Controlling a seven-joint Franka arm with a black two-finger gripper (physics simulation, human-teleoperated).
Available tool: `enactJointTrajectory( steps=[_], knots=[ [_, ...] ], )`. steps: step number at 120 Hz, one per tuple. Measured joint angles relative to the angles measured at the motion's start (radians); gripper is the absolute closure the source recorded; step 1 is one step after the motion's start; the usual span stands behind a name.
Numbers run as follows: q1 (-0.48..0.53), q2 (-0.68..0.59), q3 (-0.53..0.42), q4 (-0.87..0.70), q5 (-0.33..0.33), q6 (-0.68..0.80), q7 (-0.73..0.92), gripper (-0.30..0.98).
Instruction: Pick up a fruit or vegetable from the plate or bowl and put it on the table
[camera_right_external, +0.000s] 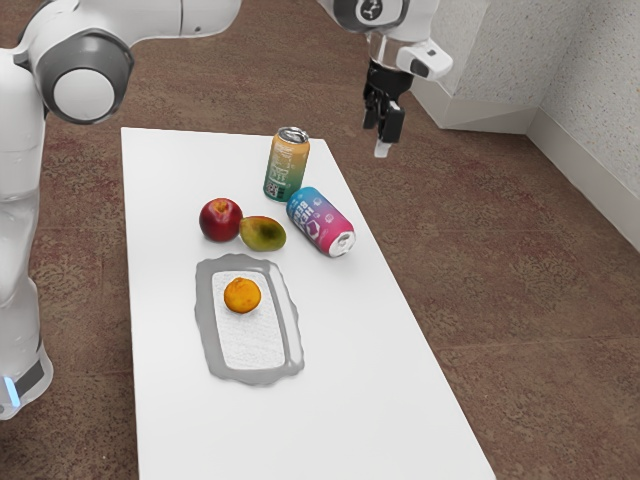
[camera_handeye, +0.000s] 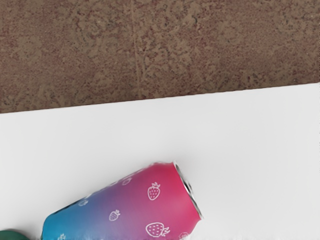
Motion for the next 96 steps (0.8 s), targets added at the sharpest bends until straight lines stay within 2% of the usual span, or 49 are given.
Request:
enactJointTrajectory(
  steps=[26, 46, 54, 58, 66, 78, 96],
  knots=[
    [0.0, 0.0, 0.001, 0.0, -0.009, -0.013, -0.027, 0.0],
    [0.002, -0.047, 0.012, 0.008, -0.062, -0.044, -0.044, 0.0],
    [0.016, -0.077, -0.023, -0.006, -0.075, -0.077, -0.053, 0.0],
    [0.016, -0.114, -0.045, -0.043, -0.074, -0.094, -0.058, 0.0],
    [0.003, -0.265, -0.089, -0.201, -0.057, -0.116, -0.074, 0.0],
    [-0.008, -0.416, -0.11, -0.41, -0.034, -0.119, -0.096, 0.0],
    [-0.006, -0.48, -0.178, -0.493, -0.02, -0.108, -0.122, 0.0]
  ],
)
